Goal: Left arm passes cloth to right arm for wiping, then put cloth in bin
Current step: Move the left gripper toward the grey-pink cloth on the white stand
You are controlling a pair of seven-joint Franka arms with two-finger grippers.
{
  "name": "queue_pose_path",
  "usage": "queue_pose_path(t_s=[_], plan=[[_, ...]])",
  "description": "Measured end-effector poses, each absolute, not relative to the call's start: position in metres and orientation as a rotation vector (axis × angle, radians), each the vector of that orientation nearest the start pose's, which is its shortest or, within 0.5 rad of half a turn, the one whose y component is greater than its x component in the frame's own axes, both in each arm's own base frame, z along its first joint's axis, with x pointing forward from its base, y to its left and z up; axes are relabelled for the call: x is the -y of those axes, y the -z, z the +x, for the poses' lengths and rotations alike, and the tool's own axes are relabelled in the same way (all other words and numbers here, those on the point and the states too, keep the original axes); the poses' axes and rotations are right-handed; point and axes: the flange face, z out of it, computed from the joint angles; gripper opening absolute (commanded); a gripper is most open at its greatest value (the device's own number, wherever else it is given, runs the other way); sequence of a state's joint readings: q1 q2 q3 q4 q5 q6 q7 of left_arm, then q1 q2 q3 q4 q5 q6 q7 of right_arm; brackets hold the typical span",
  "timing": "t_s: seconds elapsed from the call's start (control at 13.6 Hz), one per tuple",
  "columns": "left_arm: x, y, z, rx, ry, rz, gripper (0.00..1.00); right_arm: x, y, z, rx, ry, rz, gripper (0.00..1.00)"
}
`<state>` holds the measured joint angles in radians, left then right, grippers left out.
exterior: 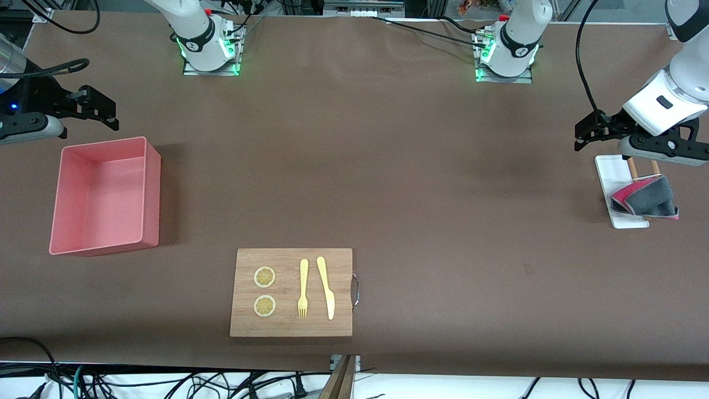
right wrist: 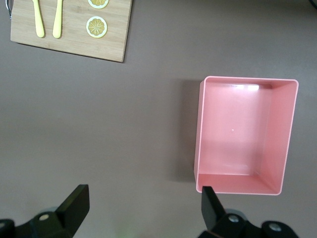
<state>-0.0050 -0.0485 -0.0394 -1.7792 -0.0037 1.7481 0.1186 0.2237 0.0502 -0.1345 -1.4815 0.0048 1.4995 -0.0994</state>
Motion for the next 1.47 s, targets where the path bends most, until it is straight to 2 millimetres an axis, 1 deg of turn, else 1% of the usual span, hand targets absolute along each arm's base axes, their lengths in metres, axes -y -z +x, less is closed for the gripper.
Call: queue_pose_path(t_s=[0.15,0.37,0.66,1.18,1.47], plan=[[0.021,-0.566,0.549,-0.243,0.019,-3.134,1.0,-0.053,-0.632,0.561,0.297,-0.05,-3.129,1.0],[0.021,-0.56,0.548,-0.242,-0.029,-3.135,1.0,-0.053,-0.631,0.563,0.296,-0.044,-3.13,1.0],[0.021,-0.557,0.549,-0.242,-0.044,-3.135,1.0,-0.053,-0.63,0.564,0.296,-0.042,-3.13,1.0],[0.02,-0.554,0.546,-0.242,-0.098,-3.136,1.0,-0.053,-0.63,0.564,0.296,-0.041,-3.13,1.0],[0.015,-0.553,0.546,-0.228,-0.102,-3.137,1.0,-0.053,-0.63,0.564,0.296,-0.041,-3.13,1.0]])
